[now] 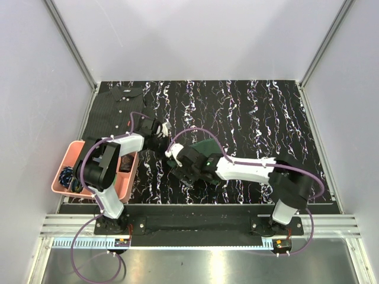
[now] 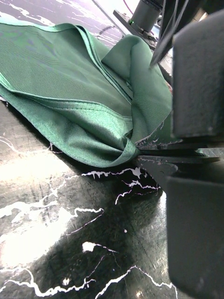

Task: Fold the napkin, place the utensils inside, and roll it up
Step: Roll the napkin with the utensil

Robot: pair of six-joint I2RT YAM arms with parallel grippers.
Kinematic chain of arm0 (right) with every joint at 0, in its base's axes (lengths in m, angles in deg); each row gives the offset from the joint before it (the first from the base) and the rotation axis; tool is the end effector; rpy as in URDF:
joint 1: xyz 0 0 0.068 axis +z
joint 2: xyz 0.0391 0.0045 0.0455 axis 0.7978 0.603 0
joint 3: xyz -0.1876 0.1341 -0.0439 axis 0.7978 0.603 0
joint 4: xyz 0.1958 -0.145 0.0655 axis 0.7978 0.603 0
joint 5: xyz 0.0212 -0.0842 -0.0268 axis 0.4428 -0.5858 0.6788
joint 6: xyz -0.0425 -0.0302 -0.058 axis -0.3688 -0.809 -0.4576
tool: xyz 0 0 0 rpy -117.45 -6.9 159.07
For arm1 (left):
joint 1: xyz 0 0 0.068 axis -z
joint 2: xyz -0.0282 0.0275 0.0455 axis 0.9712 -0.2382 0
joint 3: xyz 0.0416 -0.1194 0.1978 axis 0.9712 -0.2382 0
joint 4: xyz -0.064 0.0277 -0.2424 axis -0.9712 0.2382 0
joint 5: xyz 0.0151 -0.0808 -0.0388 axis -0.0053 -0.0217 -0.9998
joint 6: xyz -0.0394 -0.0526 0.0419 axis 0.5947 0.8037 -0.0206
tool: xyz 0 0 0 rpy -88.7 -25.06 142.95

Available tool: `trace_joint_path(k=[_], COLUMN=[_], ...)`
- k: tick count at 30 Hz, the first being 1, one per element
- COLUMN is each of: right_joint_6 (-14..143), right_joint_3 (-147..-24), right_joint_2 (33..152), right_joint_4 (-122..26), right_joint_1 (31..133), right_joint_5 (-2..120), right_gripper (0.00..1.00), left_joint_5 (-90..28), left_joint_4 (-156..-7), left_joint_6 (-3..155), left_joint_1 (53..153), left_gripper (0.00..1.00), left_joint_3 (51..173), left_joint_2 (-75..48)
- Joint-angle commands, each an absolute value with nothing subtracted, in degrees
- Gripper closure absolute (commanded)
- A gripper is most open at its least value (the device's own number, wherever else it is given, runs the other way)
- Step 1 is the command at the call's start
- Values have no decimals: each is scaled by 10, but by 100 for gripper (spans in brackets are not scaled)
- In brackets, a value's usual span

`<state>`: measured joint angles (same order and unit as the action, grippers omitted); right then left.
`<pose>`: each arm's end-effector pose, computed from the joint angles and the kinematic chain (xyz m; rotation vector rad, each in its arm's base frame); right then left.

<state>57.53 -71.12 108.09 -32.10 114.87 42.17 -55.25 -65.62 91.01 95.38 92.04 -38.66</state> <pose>0.1780 0.3114 0.1378 -1.2182 2.1633 0.2656 0.2931 -0.1398 0.0837 0.0198 2.7522 -1.0013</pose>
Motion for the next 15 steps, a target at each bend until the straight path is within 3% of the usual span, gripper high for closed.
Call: trace_joint_path(k=[1,9,15], right_joint_6=[525,509,509], right_joint_3=[-729,-724,-724], right_joint_2=[1112,1155,1177], right_joint_4=[-364,-380,-383], right_joint_1=[1159,1159,1160], right_joint_5=[380,346,333], right_gripper=[23,27,38], left_joint_5=[-552,-561,-568], left_joint_4=[-647,-642,-638], left_joint_6=[903,901,896], left_joint_1=[951,950,951], left_gripper=[100,100,100], left_joint_3=[949,956,964], left_joint_2=[-394,-400,-404])
